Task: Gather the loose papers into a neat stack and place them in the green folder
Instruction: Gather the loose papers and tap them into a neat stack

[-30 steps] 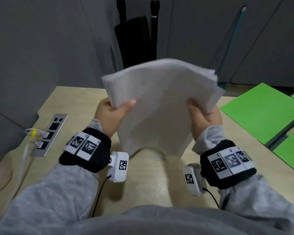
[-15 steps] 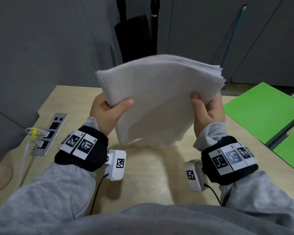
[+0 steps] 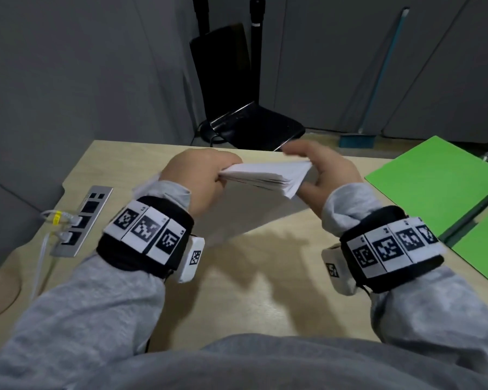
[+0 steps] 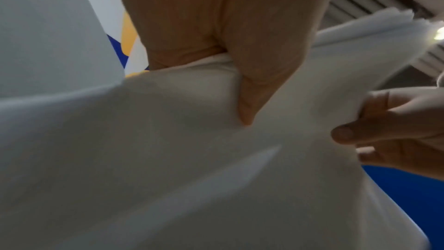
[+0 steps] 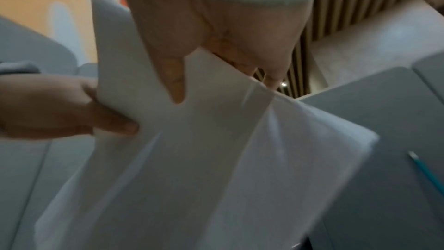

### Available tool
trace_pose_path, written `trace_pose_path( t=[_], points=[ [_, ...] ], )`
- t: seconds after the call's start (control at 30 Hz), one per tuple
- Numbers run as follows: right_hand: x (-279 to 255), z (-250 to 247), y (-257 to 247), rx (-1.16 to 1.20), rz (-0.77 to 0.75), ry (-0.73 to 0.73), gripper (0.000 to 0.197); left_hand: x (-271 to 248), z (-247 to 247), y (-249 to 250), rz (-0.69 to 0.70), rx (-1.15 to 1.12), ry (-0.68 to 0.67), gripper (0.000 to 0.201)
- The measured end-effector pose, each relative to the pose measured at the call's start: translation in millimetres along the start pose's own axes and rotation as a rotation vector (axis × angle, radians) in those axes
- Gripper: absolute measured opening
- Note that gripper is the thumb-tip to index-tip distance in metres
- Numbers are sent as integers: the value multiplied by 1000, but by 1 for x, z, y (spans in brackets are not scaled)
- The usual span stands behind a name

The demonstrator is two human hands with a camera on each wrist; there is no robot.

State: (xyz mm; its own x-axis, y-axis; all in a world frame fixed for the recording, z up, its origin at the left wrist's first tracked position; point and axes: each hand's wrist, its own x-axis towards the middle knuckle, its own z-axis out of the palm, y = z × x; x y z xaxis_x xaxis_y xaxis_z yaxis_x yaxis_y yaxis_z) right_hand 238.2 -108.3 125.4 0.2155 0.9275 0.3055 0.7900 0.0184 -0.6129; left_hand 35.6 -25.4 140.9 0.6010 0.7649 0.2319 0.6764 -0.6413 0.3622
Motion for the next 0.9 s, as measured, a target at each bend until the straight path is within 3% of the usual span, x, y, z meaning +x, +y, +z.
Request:
trace_pose_path(
  t=[0.07,0.13,0.23,0.33,0.4,0.47,0.53,0.77,0.9],
  points=[
    [2,2,6,172,149,-24,24,-2,8,-10,-29,-89,89,38],
    [1,4,20,310,287,51,19,-5,18,-31,-127,-105,258,40],
    [-5,2,43,592,347,141,15,-16,26,-72,-364,-89,394,78],
    [-9,-3,54,822,389,226,22,-28,34,-100,-683,-511,370,106],
    [-11,-4,56,910,413,237,25,-32,37,-103,-775,-818,312,90],
    [-12,-2,54,934,424,239,26,-31,40,-104,-717,-995,245,46],
    [-12,3,52,917,420,240,27,-26,41,-101,-635,-1013,266,24],
    [-19,22,42,869,421,441,26,-15,36,-55,-420,-966,477,31],
    [-37,34,59,781,491,405,27,-30,57,-65,-467,-932,379,31]
  ],
)
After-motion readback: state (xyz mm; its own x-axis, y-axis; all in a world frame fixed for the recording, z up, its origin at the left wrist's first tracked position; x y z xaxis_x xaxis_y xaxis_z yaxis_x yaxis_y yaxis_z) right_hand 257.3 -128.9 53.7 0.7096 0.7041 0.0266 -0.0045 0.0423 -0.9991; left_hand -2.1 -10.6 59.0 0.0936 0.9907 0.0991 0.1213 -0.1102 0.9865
